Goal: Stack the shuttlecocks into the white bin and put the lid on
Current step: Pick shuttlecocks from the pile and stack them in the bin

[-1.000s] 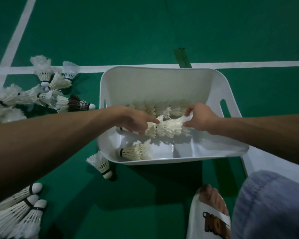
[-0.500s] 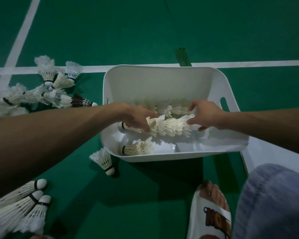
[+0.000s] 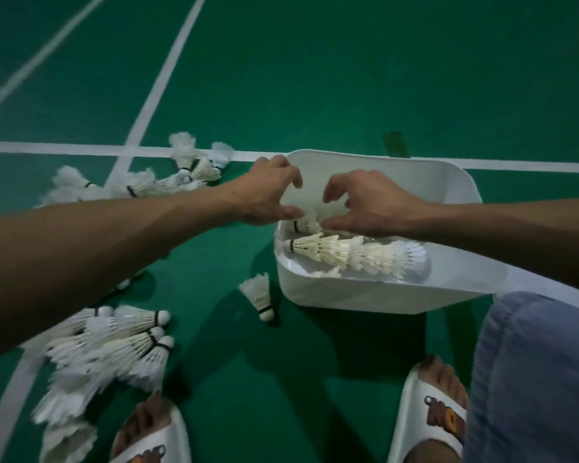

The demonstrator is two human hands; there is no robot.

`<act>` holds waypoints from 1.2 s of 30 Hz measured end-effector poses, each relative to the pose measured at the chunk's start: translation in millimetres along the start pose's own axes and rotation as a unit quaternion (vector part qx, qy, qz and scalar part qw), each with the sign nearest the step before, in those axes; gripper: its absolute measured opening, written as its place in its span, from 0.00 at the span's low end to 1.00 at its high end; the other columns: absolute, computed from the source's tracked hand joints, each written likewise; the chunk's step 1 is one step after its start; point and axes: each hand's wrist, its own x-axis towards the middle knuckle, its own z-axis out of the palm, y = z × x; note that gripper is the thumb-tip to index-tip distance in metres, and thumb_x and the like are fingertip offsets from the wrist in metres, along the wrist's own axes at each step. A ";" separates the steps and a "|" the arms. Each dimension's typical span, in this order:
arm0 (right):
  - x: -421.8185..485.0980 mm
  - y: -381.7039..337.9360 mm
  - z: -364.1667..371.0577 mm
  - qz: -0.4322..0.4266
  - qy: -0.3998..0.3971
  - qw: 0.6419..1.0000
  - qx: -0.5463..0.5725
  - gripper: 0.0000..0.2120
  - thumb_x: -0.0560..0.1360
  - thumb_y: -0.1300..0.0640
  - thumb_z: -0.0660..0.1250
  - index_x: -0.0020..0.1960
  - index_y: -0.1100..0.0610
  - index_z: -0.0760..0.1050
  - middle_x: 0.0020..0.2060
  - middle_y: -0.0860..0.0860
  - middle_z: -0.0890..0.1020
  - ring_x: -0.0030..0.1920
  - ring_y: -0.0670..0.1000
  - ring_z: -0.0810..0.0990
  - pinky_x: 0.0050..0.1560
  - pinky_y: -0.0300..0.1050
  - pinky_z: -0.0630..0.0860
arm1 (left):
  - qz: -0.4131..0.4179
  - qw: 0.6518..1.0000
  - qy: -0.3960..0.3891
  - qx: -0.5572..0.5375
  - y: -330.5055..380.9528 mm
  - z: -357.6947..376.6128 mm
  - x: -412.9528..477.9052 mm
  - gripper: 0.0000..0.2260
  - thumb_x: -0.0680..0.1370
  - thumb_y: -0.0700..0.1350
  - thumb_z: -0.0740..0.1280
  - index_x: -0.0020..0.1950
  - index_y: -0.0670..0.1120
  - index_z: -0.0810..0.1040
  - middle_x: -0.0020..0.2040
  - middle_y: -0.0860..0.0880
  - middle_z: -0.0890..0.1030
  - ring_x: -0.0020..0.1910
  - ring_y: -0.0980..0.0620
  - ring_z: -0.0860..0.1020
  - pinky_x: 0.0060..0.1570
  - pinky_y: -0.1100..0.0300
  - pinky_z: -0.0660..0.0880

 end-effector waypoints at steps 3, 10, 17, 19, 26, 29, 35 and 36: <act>1.5 -49.4 4.6 -0.065 0.017 0.998 0.016 0.19 0.71 0.50 0.73 0.59 0.55 0.76 0.57 0.51 0.80 0.47 0.47 0.76 0.46 0.38 0.69 | -0.055 0.998 0.013 -0.004 -35.6 -9.6 -39.6 0.25 0.74 0.56 0.69 0.66 0.46 0.70 0.66 0.43 0.68 0.62 0.45 0.69 0.64 0.52 0.67; 26.4 -134.1 57.8 -0.153 -0.061 0.986 -0.020 0.20 0.71 0.48 0.74 0.59 0.55 0.76 0.55 0.51 0.81 0.53 0.51 0.78 0.53 0.40 0.72 | -0.150 0.979 -0.137 -0.021 -98.7 14.9 -121.1 0.28 0.74 0.59 0.67 0.69 0.47 0.68 0.65 0.43 0.68 0.56 0.48 0.70 0.60 0.57 0.68; 46.6 -142.9 125.9 -0.120 -0.192 0.969 -0.096 0.25 0.71 0.49 0.73 0.64 0.57 0.72 0.58 0.54 0.78 0.56 0.55 0.76 0.47 0.39 0.68 | -0.185 0.948 -0.245 -0.085 -150.9 75.5 -168.4 0.30 0.74 0.60 0.67 0.71 0.48 0.64 0.68 0.43 0.69 0.65 0.45 0.70 0.64 0.53 0.68; 50.7 -137.3 140.6 -0.108 -0.216 0.964 -0.114 0.27 0.71 0.49 0.73 0.66 0.57 0.70 0.57 0.55 0.79 0.56 0.56 0.76 0.45 0.39 0.67 | -0.180 0.944 -0.267 -0.079 -157.3 89.6 -177.4 0.34 0.72 0.64 0.67 0.73 0.51 0.61 0.69 0.43 0.67 0.67 0.44 0.68 0.66 0.50 0.67; 65.5 -124.6 166.1 -0.068 -0.249 0.951 -0.169 0.30 0.69 0.50 0.73 0.67 0.55 0.66 0.53 0.56 0.78 0.55 0.58 0.77 0.52 0.48 0.76 | -0.161 0.949 -0.270 -0.006 -149.2 118.5 -182.1 0.44 0.61 0.73 0.69 0.72 0.64 0.54 0.71 0.49 0.64 0.69 0.41 0.62 0.65 0.41 0.62; 68.8 -121.5 167.0 -0.050 -0.266 0.948 -0.165 0.30 0.70 0.51 0.73 0.68 0.56 0.65 0.53 0.56 0.77 0.53 0.58 0.77 0.50 0.48 0.77 | -0.158 0.955 -0.249 0.028 -151.2 128.5 -183.6 0.43 0.64 0.69 0.71 0.73 0.63 0.54 0.71 0.50 0.64 0.68 0.43 0.61 0.64 0.42 0.61; 69.9 -120.4 166.5 -0.052 -0.268 0.949 -0.159 0.26 0.73 0.56 0.69 0.68 0.56 0.65 0.49 0.55 0.77 0.47 0.57 0.75 0.43 0.45 0.74 | -0.188 0.955 -0.231 -0.013 -163.1 130.8 -184.7 0.39 0.68 0.63 0.72 0.73 0.62 0.55 0.72 0.50 0.62 0.71 0.42 0.58 0.64 0.39 0.62; 70.3 -121.7 166.0 -0.050 -0.268 0.949 -0.158 0.26 0.73 0.56 0.69 0.68 0.56 0.65 0.47 0.54 0.75 0.46 0.56 0.75 0.42 0.44 0.73 | -0.190 0.954 -0.233 -0.012 -166.0 130.7 -184.4 0.40 0.68 0.62 0.73 0.74 0.63 0.54 0.73 0.50 0.62 0.71 0.42 0.58 0.64 0.39 0.63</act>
